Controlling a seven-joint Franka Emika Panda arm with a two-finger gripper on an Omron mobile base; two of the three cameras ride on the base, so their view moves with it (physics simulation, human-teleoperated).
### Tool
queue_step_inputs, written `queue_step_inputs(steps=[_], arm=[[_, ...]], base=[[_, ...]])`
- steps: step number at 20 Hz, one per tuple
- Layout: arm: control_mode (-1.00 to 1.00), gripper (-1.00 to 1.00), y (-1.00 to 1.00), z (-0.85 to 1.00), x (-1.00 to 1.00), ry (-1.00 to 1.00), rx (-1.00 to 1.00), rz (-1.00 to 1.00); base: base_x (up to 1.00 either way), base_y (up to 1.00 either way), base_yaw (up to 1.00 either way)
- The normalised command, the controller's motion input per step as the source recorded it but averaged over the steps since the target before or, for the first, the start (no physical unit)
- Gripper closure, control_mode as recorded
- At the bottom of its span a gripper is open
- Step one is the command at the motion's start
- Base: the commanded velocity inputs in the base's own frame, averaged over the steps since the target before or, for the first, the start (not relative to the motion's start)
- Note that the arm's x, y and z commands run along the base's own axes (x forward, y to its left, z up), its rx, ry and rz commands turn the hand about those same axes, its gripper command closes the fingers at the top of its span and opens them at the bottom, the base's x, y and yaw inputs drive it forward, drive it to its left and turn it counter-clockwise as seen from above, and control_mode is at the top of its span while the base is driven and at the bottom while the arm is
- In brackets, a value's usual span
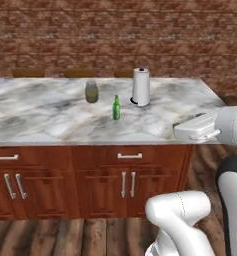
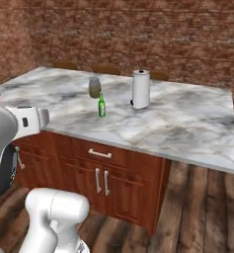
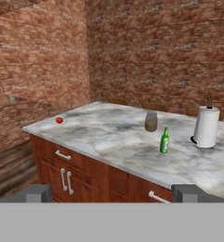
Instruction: Open the cabinet directly in front. Then move the beer and the mug to the dining counter with the jar on it.
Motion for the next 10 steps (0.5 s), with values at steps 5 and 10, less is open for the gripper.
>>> queue_step_inputs(steps=[5, 10], arm=[[1.00, -1.00, 0.00, 0.00, 0.00, 0.00, 0.00, 0.00], [1.00, -1.00, 0.00, 0.00, 0.00, 0.00, 0.00, 0.00]], base=[[-0.33, 0.00, 0.93], [-0.05, 0.00, 1.00]])
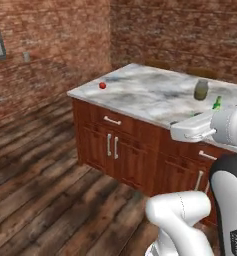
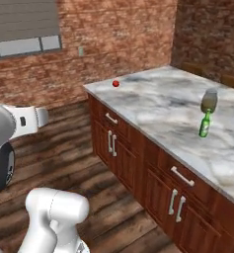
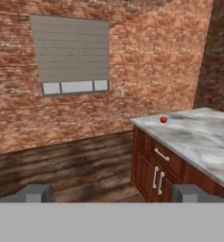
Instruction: Open the cabinet directly in front. Then move the beer and the mug to the dining counter with the jar on it.
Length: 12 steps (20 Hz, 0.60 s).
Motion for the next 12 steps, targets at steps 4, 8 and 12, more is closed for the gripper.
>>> queue_step_inputs(steps=[4, 8, 12], arm=[[1.00, -1.00, 0.00, 0.00, 0.00, 0.00, 0.00, 0.00], [1.00, -1.00, 0.00, 0.00, 0.00, 0.00, 0.00, 0.00], [1.00, -1.00, 0.00, 0.00, 0.00, 0.00, 0.00, 0.00]], base=[[-0.05, 0.00, 1.00], [-0.06, 0.00, 0.98], [-0.12, 0.11, 0.95]])
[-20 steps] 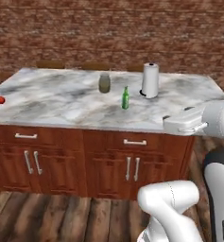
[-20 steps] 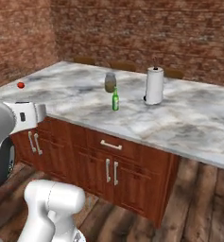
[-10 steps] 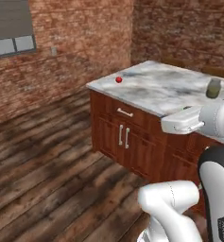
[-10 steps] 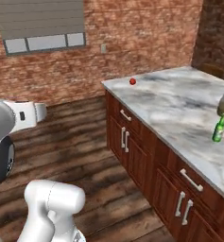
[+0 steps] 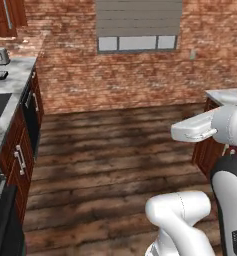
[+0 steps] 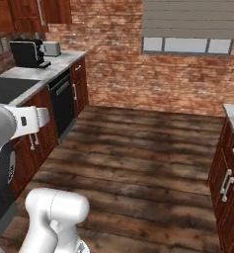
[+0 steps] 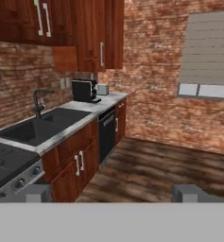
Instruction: Open the cabinet directly in front. Then move the beer and the mug to the dining counter with the jar on it.
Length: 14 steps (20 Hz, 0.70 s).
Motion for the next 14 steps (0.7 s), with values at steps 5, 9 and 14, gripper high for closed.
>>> queue_step_inputs(steps=[5, 9, 14], arm=[[1.00, -1.00, 0.00, 0.00, 0.00, 0.00, 0.00, 0.00], [1.00, -1.00, 0.00, 0.00, 0.00, 0.00, 0.00, 0.00], [1.00, -1.00, 0.00, 0.00, 0.00, 0.00, 0.00, 0.00]], base=[[-0.06, 0.09, 0.66], [0.56, -0.01, 0.02], [1.00, -0.08, -0.02]])
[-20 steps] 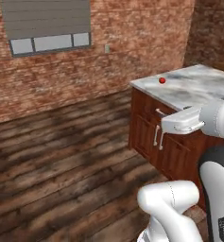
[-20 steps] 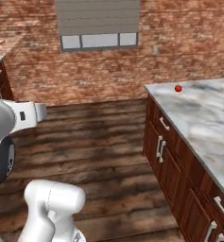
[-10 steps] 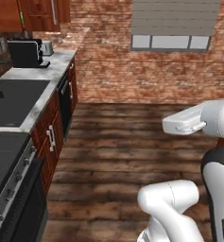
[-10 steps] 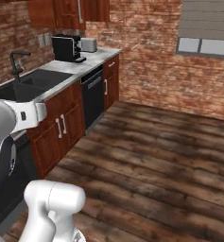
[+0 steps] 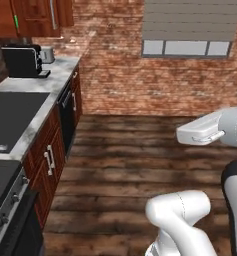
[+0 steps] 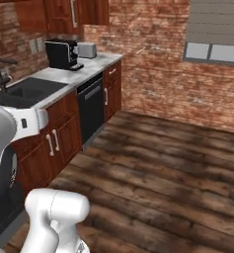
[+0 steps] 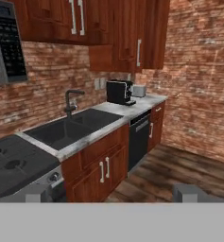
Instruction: Open the cabinet directly in front. Then move the beer and the mug to the dining counter with the jar on it.
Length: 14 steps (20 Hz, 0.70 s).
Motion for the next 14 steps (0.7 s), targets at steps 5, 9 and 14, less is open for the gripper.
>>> queue_step_inputs(steps=[5, 9, 14], arm=[[1.00, -1.00, 0.00, 0.00, 0.00, 0.00, 0.00, 0.00], [1.00, -1.00, 0.00, 0.00, 0.00, 0.00, 0.00, 0.00], [1.00, -1.00, 0.00, 0.00, 0.00, 0.00, 0.00, 0.00]], base=[[1.00, -0.07, -0.06], [1.00, -0.08, -0.05], [1.00, -0.01, -0.01]])
